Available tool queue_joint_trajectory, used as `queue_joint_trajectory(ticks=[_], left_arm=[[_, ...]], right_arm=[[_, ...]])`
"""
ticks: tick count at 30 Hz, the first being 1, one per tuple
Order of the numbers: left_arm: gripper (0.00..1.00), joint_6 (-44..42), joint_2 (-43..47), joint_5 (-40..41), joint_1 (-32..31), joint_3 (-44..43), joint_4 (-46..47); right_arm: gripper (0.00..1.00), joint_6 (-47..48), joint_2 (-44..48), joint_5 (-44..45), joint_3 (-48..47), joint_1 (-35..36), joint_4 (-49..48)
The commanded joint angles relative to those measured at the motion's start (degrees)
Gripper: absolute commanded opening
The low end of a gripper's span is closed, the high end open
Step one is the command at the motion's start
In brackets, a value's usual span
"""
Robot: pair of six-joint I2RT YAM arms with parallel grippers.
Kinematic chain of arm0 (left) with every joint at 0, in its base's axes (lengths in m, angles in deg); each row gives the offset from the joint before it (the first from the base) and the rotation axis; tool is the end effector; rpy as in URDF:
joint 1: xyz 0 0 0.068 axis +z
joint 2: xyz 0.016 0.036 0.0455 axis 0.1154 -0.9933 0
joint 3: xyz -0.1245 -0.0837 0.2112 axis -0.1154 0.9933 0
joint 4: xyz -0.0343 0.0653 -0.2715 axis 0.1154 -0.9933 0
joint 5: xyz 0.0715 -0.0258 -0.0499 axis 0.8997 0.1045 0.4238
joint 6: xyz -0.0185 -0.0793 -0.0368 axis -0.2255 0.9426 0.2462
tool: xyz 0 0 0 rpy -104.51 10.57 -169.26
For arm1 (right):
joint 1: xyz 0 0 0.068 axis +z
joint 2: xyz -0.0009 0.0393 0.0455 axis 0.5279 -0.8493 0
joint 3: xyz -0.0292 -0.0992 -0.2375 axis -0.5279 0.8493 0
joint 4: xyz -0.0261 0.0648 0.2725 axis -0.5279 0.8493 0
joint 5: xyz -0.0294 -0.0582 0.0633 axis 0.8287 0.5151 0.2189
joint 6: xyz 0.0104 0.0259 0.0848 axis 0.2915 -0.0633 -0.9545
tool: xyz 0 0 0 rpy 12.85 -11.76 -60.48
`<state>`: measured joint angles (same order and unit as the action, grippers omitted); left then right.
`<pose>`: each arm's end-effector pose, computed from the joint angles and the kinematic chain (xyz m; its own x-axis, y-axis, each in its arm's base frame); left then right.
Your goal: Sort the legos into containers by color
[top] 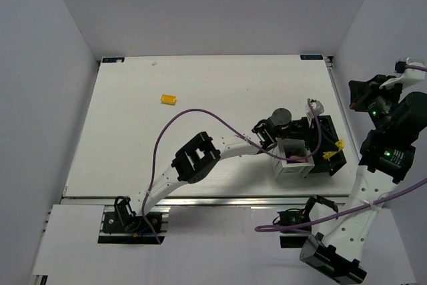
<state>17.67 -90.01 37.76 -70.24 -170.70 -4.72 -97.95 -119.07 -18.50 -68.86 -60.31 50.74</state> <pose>0.2379 -0.5858 0.2031 -0.4575 -0.0553 -0.8875 0.8705 -0.2316 -0.4343 0.2033 -0.0644 0.4657 0.0207 0.1298 -0.9913 -0.0388 0.9909 0.1289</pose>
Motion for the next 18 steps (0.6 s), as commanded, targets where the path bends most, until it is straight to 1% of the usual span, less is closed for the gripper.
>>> queue_joint_trajectory(ticks=[1, 2, 9, 11, 13, 14, 15, 16, 17, 18], left_arm=[[0.59, -1.48, 1.23, 1.14, -0.37, -4.04, -2.00], [0.62, -1.83, 1.14, 1.14, -0.37, -4.49, -2.44], [0.64, -5.61, 3.77, 4.03, -0.37, -5.90, -6.92], [0.63, -5.88, 4.48, 4.47, -0.37, -5.64, -7.89], [0.45, -5.71, 5.27, 5.09, -0.37, -4.50, -7.98], [0.34, -5.18, 6.92, 5.53, 0.41, -3.45, -7.37], [0.26, -5.00, 8.07, 5.62, 0.94, -0.57, -6.49], [0.12, -5.00, 9.39, 6.14, 1.73, 0.94, -6.14], [0.05, -5.78, 10.97, 6.93, 2.26, 2.61, -6.48], [0.00, -6.84, 14.73, 7.72, 3.49, 6.11, -7.44]], right_arm=[[0.00, 1.24, 0.75, -1.60, 0.42, -0.21, -0.44], [0.00, 1.42, 0.92, -1.69, 0.51, -0.29, -0.35], [0.00, 2.03, 2.07, -3.97, 0.69, -0.21, 0.61], [0.00, 2.21, 2.16, -4.06, 0.42, -0.21, 0.88], [0.00, 2.65, 2.42, -4.41, 0.16, -0.20, 1.32], [0.00, 2.65, 2.59, -4.50, -0.01, -0.29, 1.32], [0.00, 2.73, 2.94, -5.28, -0.02, -0.29, 0.97], [0.00, 2.74, 3.21, -5.90, -0.02, -0.21, 0.62], [0.00, 2.65, 3.47, -6.60, 0.42, -0.12, 0.27], [0.00, 2.39, 4.17, -8.18, 0.60, -0.12, -0.78]])
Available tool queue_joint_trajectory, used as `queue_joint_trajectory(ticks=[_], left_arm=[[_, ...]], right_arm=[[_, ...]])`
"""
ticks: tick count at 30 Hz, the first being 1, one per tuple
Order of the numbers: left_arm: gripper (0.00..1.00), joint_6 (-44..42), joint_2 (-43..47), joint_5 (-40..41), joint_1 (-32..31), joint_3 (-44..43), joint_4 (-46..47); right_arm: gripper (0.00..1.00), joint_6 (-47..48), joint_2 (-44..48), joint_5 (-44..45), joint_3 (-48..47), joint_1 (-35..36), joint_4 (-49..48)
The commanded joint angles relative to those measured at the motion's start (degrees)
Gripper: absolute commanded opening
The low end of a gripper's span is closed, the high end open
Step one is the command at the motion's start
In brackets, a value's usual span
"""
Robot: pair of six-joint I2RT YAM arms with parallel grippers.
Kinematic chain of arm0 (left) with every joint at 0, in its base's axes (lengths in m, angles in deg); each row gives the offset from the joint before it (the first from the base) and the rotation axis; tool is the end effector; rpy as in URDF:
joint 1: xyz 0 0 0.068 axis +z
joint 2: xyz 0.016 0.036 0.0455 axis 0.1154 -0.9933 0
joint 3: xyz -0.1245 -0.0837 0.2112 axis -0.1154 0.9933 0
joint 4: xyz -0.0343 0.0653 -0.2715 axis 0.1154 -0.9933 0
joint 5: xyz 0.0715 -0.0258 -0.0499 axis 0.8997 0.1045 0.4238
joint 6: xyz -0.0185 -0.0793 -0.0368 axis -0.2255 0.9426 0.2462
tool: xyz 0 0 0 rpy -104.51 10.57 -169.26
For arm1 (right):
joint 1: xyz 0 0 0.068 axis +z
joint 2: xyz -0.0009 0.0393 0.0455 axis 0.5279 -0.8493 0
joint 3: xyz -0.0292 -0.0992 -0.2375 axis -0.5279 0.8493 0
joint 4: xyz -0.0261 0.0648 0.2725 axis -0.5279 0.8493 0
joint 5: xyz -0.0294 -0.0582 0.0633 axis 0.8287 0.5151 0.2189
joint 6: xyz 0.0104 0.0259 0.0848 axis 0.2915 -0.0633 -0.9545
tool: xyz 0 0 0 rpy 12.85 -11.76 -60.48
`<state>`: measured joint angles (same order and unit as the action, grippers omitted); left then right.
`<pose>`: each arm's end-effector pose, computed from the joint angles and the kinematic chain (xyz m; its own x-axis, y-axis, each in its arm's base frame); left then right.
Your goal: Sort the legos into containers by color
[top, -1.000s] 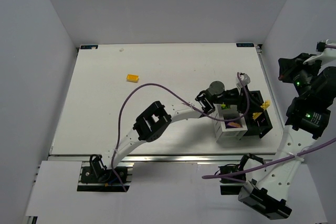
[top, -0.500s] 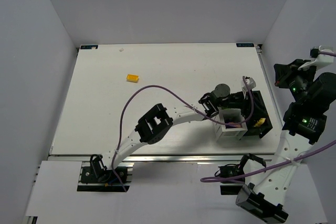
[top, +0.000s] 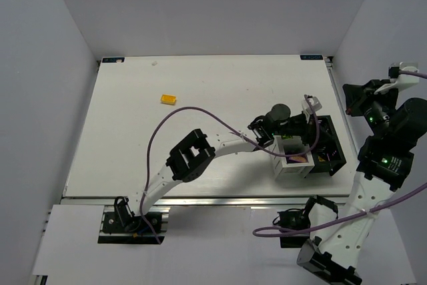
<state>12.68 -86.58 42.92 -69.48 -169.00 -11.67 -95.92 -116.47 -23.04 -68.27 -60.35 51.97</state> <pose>0.2507 -0.5794 0.2114 -0.4220 -0.0474 -0.9053 0.9035 -0.1040 -0.4158 0.1904 -0.0515 0.4671 0.0254 0.0875 -0.9958 -0.1169 0.9896 0.0839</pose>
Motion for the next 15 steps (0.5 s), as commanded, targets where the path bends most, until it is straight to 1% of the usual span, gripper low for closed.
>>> queue_joint_trajectory(ticks=[1, 2, 3, 5, 6, 7, 8, 9, 10, 11, 12, 13, 14, 15], left_arm=[[0.00, -3.08, 13.25, 5.09, 3.43, 6.18, -1.55], [0.00, -5.18, 15.53, 6.42, 4.31, 8.28, -3.73], [0.00, -5.90, 20.51, 7.83, 5.36, 13.26, -4.62], [0.00, -5.82, 25.63, 12.38, 9.22, 19.00, -5.68], [0.00, -5.56, 30.62, 14.24, 10.80, 21.90, -6.64], [0.00, -5.03, 33.45, 16.26, 13.86, 26.89, -8.05], [0.00, -4.68, 35.57, 22.72, 15.37, 29.11, -13.28], [0.00, -4.50, 40.03, 26.26, 16.78, 33.14, -16.21], [0.00, -3.80, 41.72, 29.78, 19.93, 35.00, -19.02], [0.00, -2.84, 43.05, 37.30, 21.79, 36.42, -25.05], [0.11, -1.26, 44.02, 40.25, 23.81, 37.82, -28.59], [0.31, 2.06, 45.25, 41.75, 26.00, 39.14, -31.15], [0.47, 3.92, 45.34, 42.55, 30.11, 41.50, -36.31], [0.70, 5.76, 45.61, 45.87, 31.81, 42.48, -38.54]], right_arm=[[0.00, 0.35, 1.75, -4.60, 0.27, -0.07, -2.54], [0.00, 0.35, 2.10, -6.61, 1.06, -0.07, -2.98], [0.00, 0.35, 2.80, -7.59, 1.76, -0.07, -3.33], [0.00, 0.61, 3.68, -11.53, 4.65, -0.16, -5.52], [0.00, 0.88, 3.95, -13.12, 5.71, -0.07, -6.05], [0.00, 1.66, 4.04, -14.79, 6.77, -0.07, -7.19], [0.00, 2.71, 3.95, -19.85, 7.99, -0.07, -7.37], [0.04, 4.03, 3.43, -22.69, 10.27, -0.16, -7.29], [0.13, 5.52, 2.99, -25.85, 11.51, 0.01, -7.20], [0.32, 8.93, 2.37, -31.45, 12.74, 0.01, -6.59], [0.41, 9.75, 0.98, -34.20, 15.54, 0.19, -6.67], [0.47, 10.28, 0.01, -35.89, 16.43, 0.28, -6.76], [0.56, 10.37, -1.05, -36.86, 17.31, 0.71, -6.76], [0.57, 10.63, -2.63, -36.17, 18.37, 1.33, -6.76]])
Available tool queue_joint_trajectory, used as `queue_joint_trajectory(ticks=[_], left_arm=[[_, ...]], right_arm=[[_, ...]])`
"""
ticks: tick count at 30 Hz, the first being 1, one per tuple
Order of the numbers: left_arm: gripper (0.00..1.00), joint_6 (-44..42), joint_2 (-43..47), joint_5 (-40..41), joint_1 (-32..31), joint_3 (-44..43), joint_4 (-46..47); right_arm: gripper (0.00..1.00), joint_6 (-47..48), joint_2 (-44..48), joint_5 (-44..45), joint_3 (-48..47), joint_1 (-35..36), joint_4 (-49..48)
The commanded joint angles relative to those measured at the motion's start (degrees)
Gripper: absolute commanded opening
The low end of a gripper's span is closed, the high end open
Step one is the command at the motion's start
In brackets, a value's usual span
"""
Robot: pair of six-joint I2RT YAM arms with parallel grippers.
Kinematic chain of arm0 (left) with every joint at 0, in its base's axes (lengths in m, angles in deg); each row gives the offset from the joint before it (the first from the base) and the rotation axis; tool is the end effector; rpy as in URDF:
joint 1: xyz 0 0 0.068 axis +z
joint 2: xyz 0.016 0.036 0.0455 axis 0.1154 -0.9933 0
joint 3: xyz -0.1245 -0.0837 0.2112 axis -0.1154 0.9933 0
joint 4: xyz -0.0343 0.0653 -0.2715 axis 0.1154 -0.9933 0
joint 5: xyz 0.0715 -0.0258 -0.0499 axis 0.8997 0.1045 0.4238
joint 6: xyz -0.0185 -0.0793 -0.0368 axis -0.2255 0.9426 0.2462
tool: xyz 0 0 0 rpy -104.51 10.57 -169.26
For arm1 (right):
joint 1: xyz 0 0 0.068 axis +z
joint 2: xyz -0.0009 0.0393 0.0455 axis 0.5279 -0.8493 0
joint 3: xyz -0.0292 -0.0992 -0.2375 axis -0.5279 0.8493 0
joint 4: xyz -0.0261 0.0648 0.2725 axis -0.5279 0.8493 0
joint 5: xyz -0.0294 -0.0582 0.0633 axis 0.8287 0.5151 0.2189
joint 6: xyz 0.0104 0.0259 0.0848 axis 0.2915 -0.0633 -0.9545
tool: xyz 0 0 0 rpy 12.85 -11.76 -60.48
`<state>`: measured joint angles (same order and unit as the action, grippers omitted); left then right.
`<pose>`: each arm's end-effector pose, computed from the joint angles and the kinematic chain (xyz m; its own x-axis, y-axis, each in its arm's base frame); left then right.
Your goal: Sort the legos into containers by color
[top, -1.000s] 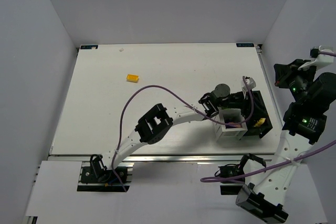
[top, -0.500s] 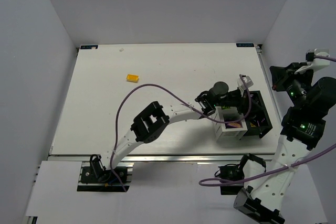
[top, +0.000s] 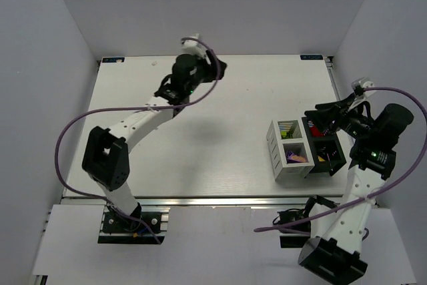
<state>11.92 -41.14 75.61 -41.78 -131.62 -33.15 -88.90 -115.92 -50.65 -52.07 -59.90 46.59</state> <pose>0.3957 -0.2762 0.3157 -0.3482 -0.3088 -0.8851 0.4467 0.7755 -0.4462 0.2093 -0.0315 0.3810 -0.1120 0.0526 -0.9923 -0.5622 0.8201 0.1069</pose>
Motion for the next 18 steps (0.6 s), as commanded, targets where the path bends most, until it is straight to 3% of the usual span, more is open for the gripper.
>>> queue_joint_trajectory(ticks=[1, 3, 6, 7, 8, 10, 13, 18], left_arm=[[0.83, 8.46, 0.08, 15.90, 5.35, 5.81, -18.64], [0.98, 15.14, -1.40, 23.18, 7.90, 4.86, -26.19], [0.98, 24.45, -8.07, 30.39, 10.10, -5.57, -40.93], [0.98, 29.87, -10.79, 32.08, 10.11, -10.04, -51.51], [0.98, 32.45, -16.91, 33.14, 10.89, -19.92, -56.75], [0.98, 38.06, -22.74, 34.55, 11.78, -29.55, -69.81], [0.98, 42.58, -31.11, 34.12, 13.45, -42.93, -77.97], [0.98, 45.04, -33.49, 34.47, 15.65, -44.72, -77.46]], right_arm=[[0.57, 3.97, -3.80, -7.34, 2.62, 1.13, -1.38], [0.52, 3.97, -4.85, -3.21, 3.84, 2.54, -3.13], [0.45, 3.09, -5.91, 0.13, 6.31, 4.03, -5.60], [0.44, 3.00, -6.17, 0.84, 7.18, 4.30, -5.86], [0.43, 3.09, -6.52, 1.89, 7.63, 4.82, -6.13], [0.43, 2.92, -7.05, 3.04, 8.77, 4.92, -7.36], [0.43, 3.62, -6.79, 5.32, 9.04, 5.53, -6.75], [0.43, 3.97, -5.04, 6.47, 10.18, 5.80, -6.48]])
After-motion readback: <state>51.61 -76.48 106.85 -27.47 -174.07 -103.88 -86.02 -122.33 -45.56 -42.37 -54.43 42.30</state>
